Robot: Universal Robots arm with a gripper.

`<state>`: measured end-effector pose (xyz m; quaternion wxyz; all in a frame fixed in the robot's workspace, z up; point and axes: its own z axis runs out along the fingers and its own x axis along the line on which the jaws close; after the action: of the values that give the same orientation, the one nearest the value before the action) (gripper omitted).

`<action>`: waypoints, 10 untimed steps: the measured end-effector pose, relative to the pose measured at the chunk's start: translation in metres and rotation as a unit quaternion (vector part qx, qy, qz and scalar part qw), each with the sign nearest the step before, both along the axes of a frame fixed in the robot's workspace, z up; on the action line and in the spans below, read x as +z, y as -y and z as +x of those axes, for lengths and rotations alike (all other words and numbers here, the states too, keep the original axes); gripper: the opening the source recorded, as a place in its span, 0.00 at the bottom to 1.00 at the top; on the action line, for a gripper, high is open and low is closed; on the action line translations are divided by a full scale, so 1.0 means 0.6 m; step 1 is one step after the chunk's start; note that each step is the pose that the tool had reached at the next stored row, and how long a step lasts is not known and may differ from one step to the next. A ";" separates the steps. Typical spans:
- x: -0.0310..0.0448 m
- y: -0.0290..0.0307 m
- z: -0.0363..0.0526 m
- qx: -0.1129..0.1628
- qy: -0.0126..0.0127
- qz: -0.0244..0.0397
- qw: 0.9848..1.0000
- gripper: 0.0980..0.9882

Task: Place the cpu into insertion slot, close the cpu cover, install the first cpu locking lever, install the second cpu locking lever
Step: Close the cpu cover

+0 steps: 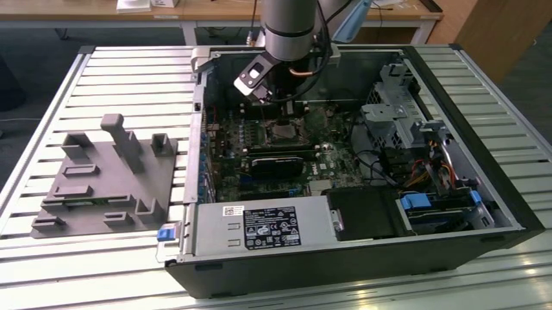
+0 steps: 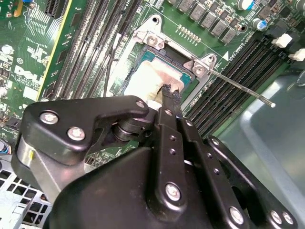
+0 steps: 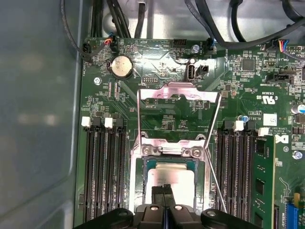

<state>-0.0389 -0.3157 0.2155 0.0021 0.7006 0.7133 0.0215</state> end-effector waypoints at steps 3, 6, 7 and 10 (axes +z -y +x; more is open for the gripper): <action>0.005 0.0000 0.000 0.000 0.000 0.000 1.000 0.02; 0.011 -0.0001 0.000 0.000 -0.001 0.000 1.000 0.02; 0.013 0.0000 0.000 0.000 -0.001 0.000 1.000 0.02; 0.020 -0.0001 0.000 0.000 -0.001 0.000 1.000 0.02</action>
<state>-0.0389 -0.3157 0.2274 0.0010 0.7006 0.7132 0.0206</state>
